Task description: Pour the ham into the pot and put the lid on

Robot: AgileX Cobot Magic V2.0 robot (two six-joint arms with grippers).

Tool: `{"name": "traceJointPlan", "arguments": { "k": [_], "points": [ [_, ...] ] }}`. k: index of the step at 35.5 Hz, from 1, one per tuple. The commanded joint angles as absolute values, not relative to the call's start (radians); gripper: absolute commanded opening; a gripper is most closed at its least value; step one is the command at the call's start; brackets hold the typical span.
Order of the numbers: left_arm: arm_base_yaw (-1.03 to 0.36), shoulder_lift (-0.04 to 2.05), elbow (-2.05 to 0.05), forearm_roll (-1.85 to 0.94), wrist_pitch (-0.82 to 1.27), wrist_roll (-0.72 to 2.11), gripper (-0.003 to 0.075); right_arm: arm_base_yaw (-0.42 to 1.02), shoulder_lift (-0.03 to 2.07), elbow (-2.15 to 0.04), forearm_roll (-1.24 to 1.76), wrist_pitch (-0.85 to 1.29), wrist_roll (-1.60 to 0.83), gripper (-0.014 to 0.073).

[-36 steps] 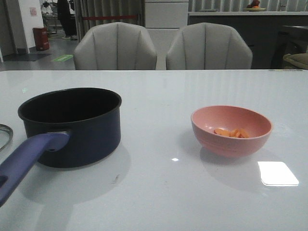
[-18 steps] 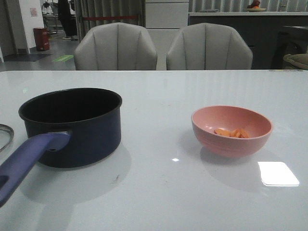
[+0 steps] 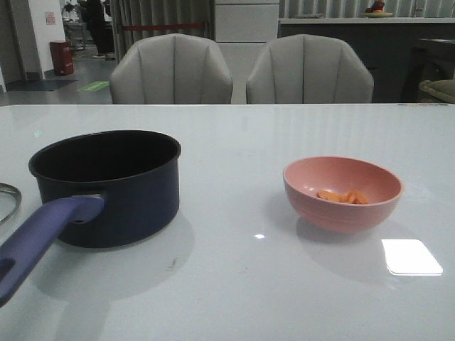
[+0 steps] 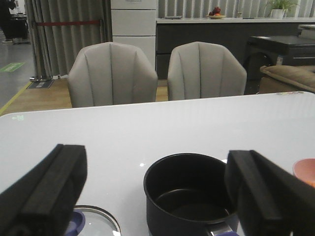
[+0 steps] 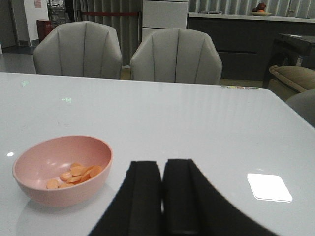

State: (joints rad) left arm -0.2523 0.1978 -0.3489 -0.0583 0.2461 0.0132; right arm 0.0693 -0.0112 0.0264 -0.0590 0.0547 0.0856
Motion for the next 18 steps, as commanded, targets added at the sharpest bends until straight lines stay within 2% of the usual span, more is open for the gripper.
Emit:
{"name": "traceJointPlan", "arguments": {
  "k": [1, 8, 12, 18],
  "points": [
    [-0.264, 0.187, -0.343, -0.099, 0.137, 0.015, 0.0604, 0.065, -0.030, 0.022, -0.068, -0.028, 0.079, 0.0160],
    [-0.264, 0.187, -0.340, -0.116, 0.197, 0.015, 0.0604, 0.065, -0.030, 0.012, -0.068, -0.243, 0.078, 0.0160],
    [-0.264, 0.187, -0.340, -0.116, 0.195, 0.015, 0.0604, 0.065, 0.020, -0.085, -0.068, -0.126, 0.079, 0.0160],
    [-0.264, 0.187, -0.340, -0.116, 0.195, 0.015, 0.0604, 0.065, 0.253, -0.276, -0.068, 0.079, 0.079, 0.0160]
  ]
}}
